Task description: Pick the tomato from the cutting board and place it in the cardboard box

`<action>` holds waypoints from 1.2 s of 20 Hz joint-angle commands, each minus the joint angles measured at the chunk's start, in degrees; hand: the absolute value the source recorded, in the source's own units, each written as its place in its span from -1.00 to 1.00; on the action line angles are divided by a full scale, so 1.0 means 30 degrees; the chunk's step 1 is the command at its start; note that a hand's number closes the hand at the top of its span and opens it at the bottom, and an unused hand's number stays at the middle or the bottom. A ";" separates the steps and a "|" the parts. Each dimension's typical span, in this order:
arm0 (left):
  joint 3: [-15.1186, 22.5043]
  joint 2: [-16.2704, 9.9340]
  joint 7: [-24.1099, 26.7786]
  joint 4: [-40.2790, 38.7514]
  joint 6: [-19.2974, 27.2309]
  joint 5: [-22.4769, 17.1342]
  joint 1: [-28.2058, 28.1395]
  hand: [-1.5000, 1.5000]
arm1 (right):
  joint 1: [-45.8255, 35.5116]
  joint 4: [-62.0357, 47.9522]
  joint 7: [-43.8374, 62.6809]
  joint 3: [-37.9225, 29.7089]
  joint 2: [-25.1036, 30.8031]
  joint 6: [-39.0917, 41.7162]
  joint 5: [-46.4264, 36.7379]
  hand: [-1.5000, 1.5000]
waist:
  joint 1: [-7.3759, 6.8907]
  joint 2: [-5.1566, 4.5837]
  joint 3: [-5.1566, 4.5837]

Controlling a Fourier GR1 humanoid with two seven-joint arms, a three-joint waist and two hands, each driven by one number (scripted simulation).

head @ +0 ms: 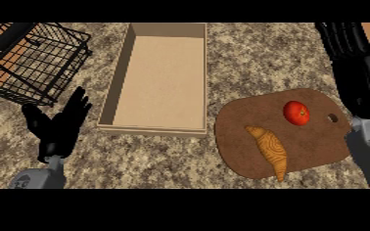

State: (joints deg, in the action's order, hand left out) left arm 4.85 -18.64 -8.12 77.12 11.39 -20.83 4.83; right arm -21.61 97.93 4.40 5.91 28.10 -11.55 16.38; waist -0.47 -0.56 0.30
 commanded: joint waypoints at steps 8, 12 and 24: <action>-0.0673 -0.4685 0.1521 0.0073 0.1623 0.4679 -0.0111 0.00 | 0.6058 -0.3358 -0.5087 -0.0908 0.3214 -0.0073 -0.5478 -1.00 | 0.0723 -0.0278 -0.0220; -0.0079 -0.4697 0.1932 0.0008 0.1910 0.5686 -0.0954 0.00 | 0.8836 -0.6574 -1.2215 -0.2485 -0.3374 -0.0523 -0.0788 -1.00 | 0.0435 0.0040 0.0114; 0.0183 -0.4315 0.1925 -0.0120 0.1900 0.6587 -0.0384 0.00 | 0.6911 -1.5711 -2.0339 -0.4373 0.0840 0.2406 -0.4061 -1.00 | -0.0207 0.0073 -0.0064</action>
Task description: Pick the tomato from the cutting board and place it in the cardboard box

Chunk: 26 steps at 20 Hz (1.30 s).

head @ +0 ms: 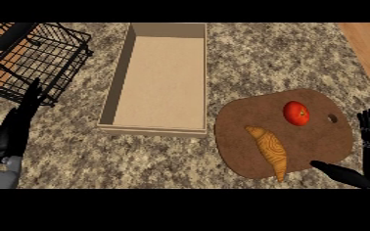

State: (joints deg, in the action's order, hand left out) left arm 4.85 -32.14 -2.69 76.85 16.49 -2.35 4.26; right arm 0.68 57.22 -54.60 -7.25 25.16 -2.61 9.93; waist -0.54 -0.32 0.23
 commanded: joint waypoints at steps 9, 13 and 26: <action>-0.0215 0.0260 -0.0483 -0.0141 0.0072 0.0826 0.0377 0.00 | -0.2793 -0.1012 0.6101 0.3174 0.4827 0.0419 -0.5875 -1.00 | 0.0015 0.0104 -0.0104; -0.0473 0.0632 -0.0042 -0.1066 0.0187 0.1174 0.0841 0.00 | -0.4390 -0.0042 0.9650 0.4604 0.4558 0.1893 -0.6851 -1.00 | 0.0121 0.0106 -0.0107; -0.2176 0.1762 0.0321 -0.0178 -0.1693 0.2391 -0.0514 0.00 | -0.5071 0.0430 1.1555 0.3666 0.2985 0.2828 -0.9736 -1.00 | 0.0194 0.0135 -0.0083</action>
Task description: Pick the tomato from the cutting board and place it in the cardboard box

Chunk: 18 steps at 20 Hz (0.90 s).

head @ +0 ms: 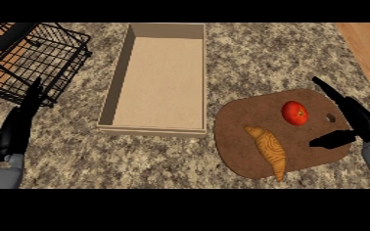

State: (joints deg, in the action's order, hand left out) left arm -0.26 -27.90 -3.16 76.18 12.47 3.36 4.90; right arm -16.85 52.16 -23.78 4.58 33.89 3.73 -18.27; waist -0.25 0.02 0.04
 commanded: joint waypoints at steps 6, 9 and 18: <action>-0.1059 0.0858 -0.0014 0.0964 -0.0372 0.1243 -0.1119 0.00 | -0.0440 -0.0986 -0.1134 -0.1488 -0.0427 0.0901 -0.0975 -1.00 | -0.0020 0.0003 -0.0009; -0.1023 0.0776 -0.1770 0.1900 -0.0741 0.1507 -0.0267 0.00 | 0.1114 0.2484 0.0018 -0.0968 -0.1107 0.1348 -0.0826 -1.00 | 0.0132 0.0040 -0.0016; -0.2442 0.1564 0.0336 -0.0216 -0.1537 0.2388 0.0037 0.00 | 0.2800 0.5070 -0.0108 -0.1551 -0.2281 0.1458 -0.2041 -1.00 | 0.0105 0.0000 -0.0015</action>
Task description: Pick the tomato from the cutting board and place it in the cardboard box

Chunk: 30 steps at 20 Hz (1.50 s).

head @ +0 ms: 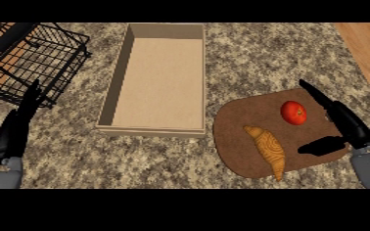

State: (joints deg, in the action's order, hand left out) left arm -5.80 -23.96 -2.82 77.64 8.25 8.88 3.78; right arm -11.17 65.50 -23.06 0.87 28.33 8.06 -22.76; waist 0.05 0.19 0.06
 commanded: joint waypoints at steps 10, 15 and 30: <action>-0.0573 0.0964 -0.0599 0.0611 -0.0554 0.0853 0.0085 0.00 | -0.0829 0.0808 0.4982 0.1007 -0.2148 0.0743 -0.3034 -1.00 | -0.0091 -0.0060 -0.0021; -0.1579 0.0321 0.0584 -0.1769 -0.1145 0.0856 0.1453 0.00 | -0.1623 -0.3260 0.1751 -0.0198 -0.2407 -0.2336 -0.4248 1.00 | -0.0089 -0.0107 -0.0014; 0.0065 0.1532 -0.0078 -0.0145 -0.1342 0.1400 0.2098 0.00 | -0.9712 -0.5980 -0.2314 0.4050 -0.0618 -0.0024 -0.9037 1.00 | -0.2527 -0.0868 -0.0012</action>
State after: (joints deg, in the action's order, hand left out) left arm -6.80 -20.23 -3.58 77.90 4.58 12.81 8.48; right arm -32.76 50.34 -24.55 7.56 24.66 2.97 -45.72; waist -4.88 -1.38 -0.01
